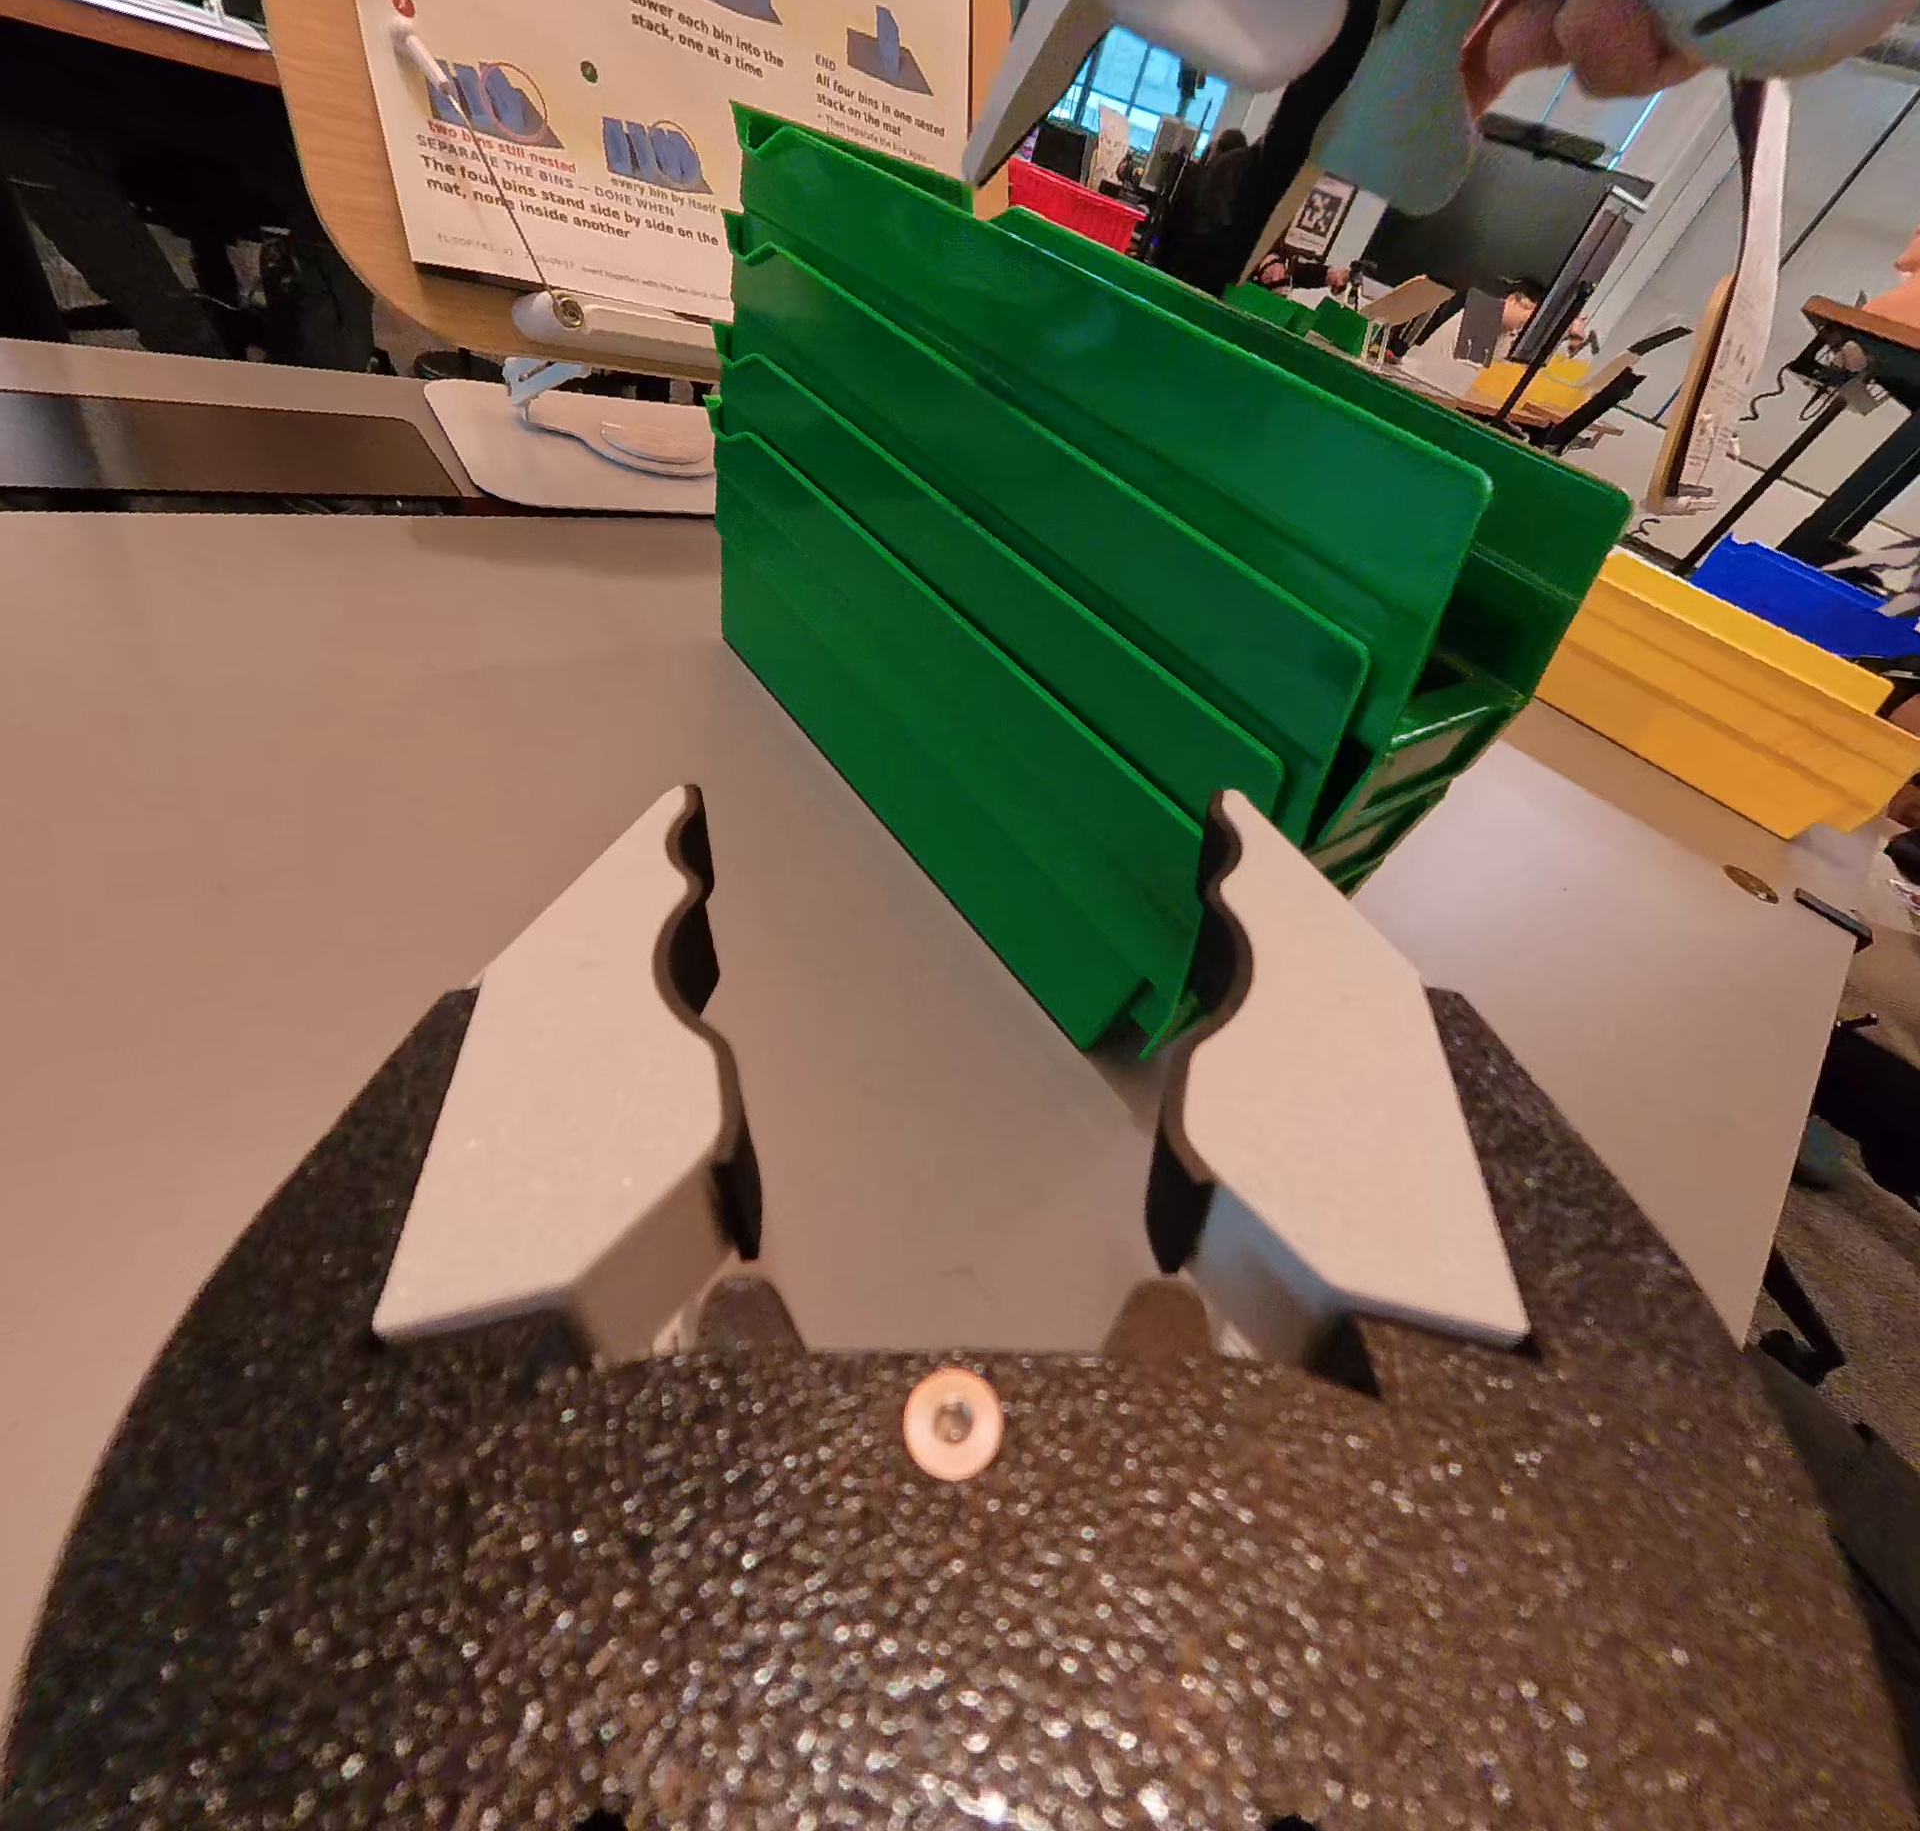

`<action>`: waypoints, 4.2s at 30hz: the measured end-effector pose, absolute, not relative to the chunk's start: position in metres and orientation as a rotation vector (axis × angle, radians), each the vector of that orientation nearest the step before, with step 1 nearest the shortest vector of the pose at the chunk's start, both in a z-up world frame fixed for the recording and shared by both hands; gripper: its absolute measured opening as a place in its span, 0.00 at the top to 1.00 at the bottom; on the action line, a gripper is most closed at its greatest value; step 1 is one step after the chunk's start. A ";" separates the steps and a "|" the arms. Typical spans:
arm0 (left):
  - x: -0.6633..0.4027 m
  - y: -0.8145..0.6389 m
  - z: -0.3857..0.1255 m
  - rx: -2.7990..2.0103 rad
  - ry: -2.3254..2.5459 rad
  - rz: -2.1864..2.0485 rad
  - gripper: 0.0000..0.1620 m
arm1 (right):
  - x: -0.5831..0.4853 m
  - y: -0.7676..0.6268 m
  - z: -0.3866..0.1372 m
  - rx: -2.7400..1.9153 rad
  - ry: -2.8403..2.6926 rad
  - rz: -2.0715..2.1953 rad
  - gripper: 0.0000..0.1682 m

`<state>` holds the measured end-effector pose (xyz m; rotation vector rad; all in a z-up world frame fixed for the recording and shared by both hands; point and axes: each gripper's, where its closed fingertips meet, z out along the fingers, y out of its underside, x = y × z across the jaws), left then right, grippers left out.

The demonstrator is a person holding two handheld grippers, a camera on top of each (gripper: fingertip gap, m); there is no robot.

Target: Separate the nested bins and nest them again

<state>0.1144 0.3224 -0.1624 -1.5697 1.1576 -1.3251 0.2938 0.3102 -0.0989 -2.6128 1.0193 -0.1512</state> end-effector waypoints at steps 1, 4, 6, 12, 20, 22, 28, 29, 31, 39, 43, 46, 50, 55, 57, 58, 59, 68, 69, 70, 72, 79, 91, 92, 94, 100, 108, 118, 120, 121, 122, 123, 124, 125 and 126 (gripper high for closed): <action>0.114 0.322 -0.162 -1.569 1.159 -1.322 0.43 | 0.298 0.308 -0.095 -2.613 1.004 -0.167 0.22; 0.114 0.321 -0.162 -1.566 1.167 -1.311 0.43 | 0.314 0.305 -0.077 -2.576 0.924 -0.232 0.24; 0.115 0.320 -0.163 -1.567 1.177 -1.301 0.43 | 0.329 0.296 -0.065 -2.589 0.834 -0.350 0.23; 0.110 0.332 -0.165 -1.532 1.202 -1.102 0.41 | 0.398 0.257 0.009 -2.315 0.449 -1.114 0.35; 0.101 0.346 -0.149 -1.332 1.093 -0.909 0.46 | 0.433 0.165 0.003 -1.867 0.396 -1.261 0.23; 0.099 0.345 -0.142 -1.237 1.070 -0.862 0.44 | 0.436 0.139 -0.026 -1.850 0.454 -1.160 0.28; 0.101 0.337 -0.151 -1.337 1.188 -0.802 0.40 | 0.426 0.077 -0.111 -1.788 0.561 -0.922 0.22; 0.101 0.336 -0.149 -1.367 1.170 -0.823 0.40 | 0.422 0.070 -0.125 -1.790 0.574 -0.887 0.21; 0.104 0.332 -0.141 -1.396 1.137 -0.887 0.40 | 0.413 0.061 -0.148 -1.800 0.571 -0.819 0.20; 0.140 0.329 -0.093 -1.466 1.190 -0.910 0.35 | 0.389 0.036 -0.198 -1.819 0.584 -0.674 0.14; 0.160 0.323 -0.063 -1.540 1.215 -0.968 0.30 | 0.388 0.031 -0.206 -1.917 0.527 -0.633 0.18; 0.175 0.320 -0.059 -1.649 1.243 -0.960 0.27 | 0.387 0.030 -0.203 -1.881 0.542 -0.574 0.21; 0.188 0.333 -0.068 -1.820 1.208 -0.806 0.29 | 0.389 0.030 -0.198 -1.865 0.552 -0.539 0.23; 0.212 0.310 -0.066 -1.898 1.282 -0.900 0.29 | 0.390 0.027 -0.190 -1.853 0.554 -0.536 0.26; 0.220 0.301 -0.063 -1.906 1.320 -0.899 0.29 | 0.389 0.028 -0.187 -1.844 0.566 -0.519 0.25; 0.224 0.299 -0.063 -1.909 1.340 -0.869 0.29 | 0.388 0.029 -0.186 -1.839 0.569 -0.513 0.24; 0.227 0.299 -0.063 -1.915 1.358 -0.820 0.29 | 0.388 0.029 -0.184 -1.833 0.569 -0.513 0.24; 0.256 0.311 -0.073 -2.132 1.481 -0.396 0.29 | 0.380 0.037 -0.184 -1.857 0.518 -0.499 0.27; 0.260 0.310 -0.073 -2.153 1.494 -0.378 0.29 | 0.379 0.038 -0.185 -1.863 0.514 -0.503 0.27; 0.264 0.310 -0.073 -2.176 1.495 -0.353 0.29 | 0.379 0.038 -0.185 -1.868 0.510 -0.507 0.27; 0.272 0.308 -0.072 -2.221 1.486 -0.320 0.29 | 0.378 0.039 -0.187 -1.878 0.496 -0.504 0.27; 0.296 0.298 -0.073 -2.357 1.481 -0.222 0.29 | 0.383 0.037 -0.193 -1.891 0.522 -0.474 0.28; 0.284 0.317 -0.097 -2.504 1.435 0.020 0.31 | 0.392 0.026 -0.189 -1.855 0.567 -0.444 0.27; 0.285 0.317 -0.098 -2.522 1.431 -0.004 0.31 | 0.393 0.026 -0.189 -1.855 0.570 -0.440 0.27; 0.284 0.316 -0.099 -2.535 1.432 -0.031 0.32 | 0.393 0.025 -0.189 -1.853 0.578 -0.431 0.27; 0.285 0.314 -0.101 -2.564 1.420 -0.084 0.34 | 0.390 0.027 -0.189 -1.858 0.569 -0.425 0.27; 0.288 0.310 -0.099 -2.540 1.461 -0.065 0.40 | 0.389 0.030 -0.194 -1.885 0.560 -0.429 0.27; 0.290 0.316 -0.106 -2.484 1.508 0.040 0.33 | 0.390 0.033 -0.205 -1.925 0.560 -0.432 0.26; 0.290 0.318 -0.109 -2.495 1.495 0.025 0.31 | 0.390 0.033 -0.206 -1.928 0.560 -0.433 0.26; 0.290 0.319 -0.111 -2.500 1.488 0.018 0.29 | 0.391 0.033 -0.206 -1.930 0.562 -0.433 0.26; 0.290 0.320 -0.113 -2.503 1.485 0.007 0.27 | 0.391 0.033 -0.207 -1.931 0.564 -0.431 0.26; 0.291 0.320 -0.115 -2.505 1.484 -0.007 0.26 | 0.391 0.033 -0.208 -1.932 0.564 -0.429 0.26; 0.291 0.320 -0.117 -2.512 1.484 -0.020 0.26 | 0.391 0.033 -0.209 -1.934 0.565 -0.428 0.26; 0.291 0.320 -0.120 -2.522 1.480 -0.034 0.25 | 0.391 0.033 -0.210 -1.937 0.566 -0.427 0.26; 0.291 0.319 -0.122 -2.534 1.477 -0.051 0.24 | 0.391 0.034 -0.211 -1.940 0.566 -0.427 0.26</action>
